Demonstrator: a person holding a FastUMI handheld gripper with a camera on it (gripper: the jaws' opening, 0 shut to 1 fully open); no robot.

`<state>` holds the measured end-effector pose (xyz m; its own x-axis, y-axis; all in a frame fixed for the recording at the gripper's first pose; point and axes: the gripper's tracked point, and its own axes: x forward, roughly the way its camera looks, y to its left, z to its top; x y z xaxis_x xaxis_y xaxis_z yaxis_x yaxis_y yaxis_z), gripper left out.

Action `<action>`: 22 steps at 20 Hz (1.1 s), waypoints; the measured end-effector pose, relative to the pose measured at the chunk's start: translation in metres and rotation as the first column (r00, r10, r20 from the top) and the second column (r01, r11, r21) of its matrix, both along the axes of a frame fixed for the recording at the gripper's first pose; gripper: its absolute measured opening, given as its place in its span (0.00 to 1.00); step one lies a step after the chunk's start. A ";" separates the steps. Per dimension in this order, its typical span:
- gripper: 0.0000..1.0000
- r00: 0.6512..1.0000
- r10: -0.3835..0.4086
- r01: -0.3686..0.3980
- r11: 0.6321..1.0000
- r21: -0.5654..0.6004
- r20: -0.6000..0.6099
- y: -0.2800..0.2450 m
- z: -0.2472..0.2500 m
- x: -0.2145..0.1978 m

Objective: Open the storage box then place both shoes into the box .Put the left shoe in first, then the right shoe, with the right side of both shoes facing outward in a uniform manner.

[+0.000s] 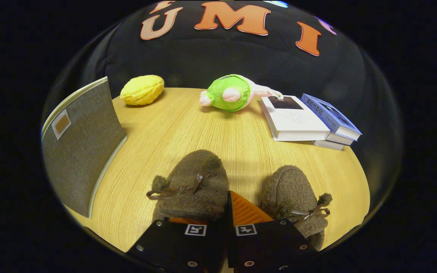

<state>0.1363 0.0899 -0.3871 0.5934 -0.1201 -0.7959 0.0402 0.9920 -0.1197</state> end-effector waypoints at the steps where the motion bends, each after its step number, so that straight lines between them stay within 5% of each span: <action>1: 0.08 1.000 -0.020 0.020 1.000 0.022 -0.011 0.000 0.002 -0.003; 10: 0.05 0.995 -0.098 0.096 0.970 0.225 0.001 0.037 0.077 0.007; 22: 0.04 0.996 0.017 -0.050 0.916 0.398 0.086 0.188 0.183 0.057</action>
